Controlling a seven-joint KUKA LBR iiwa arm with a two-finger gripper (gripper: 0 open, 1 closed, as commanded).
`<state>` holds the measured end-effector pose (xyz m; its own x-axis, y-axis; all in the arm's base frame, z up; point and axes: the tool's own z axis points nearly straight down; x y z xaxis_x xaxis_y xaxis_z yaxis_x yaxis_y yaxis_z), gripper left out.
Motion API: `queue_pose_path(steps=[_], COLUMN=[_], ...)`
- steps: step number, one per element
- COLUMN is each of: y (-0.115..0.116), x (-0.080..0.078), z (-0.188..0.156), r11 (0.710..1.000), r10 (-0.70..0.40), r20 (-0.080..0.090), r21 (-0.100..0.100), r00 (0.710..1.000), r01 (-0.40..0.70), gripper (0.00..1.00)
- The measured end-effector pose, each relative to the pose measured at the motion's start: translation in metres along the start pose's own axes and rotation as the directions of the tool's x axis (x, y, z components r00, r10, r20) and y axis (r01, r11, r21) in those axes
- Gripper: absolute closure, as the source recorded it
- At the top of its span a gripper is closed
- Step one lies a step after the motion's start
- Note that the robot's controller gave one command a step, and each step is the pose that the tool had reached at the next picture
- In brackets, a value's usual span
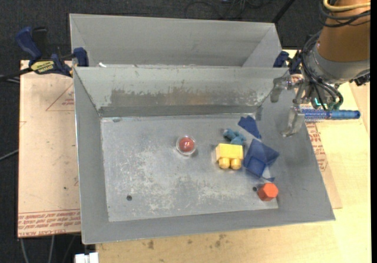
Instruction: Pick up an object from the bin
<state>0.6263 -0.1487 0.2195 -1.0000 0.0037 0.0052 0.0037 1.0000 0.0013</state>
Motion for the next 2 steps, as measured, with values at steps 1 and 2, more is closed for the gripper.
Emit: queue_pose_path(steps=[1,2], y=[0.001,0.003], x=[0.036,0.042], z=[0.154,0.118], r11=[0.975,0.958], r10=[-0.22,-0.288], r20=[0.001,0.009], r21=[-0.001,0.004], r00=[0.975,0.958], r01=[0.22,0.288], gripper=[0.0,0.0])
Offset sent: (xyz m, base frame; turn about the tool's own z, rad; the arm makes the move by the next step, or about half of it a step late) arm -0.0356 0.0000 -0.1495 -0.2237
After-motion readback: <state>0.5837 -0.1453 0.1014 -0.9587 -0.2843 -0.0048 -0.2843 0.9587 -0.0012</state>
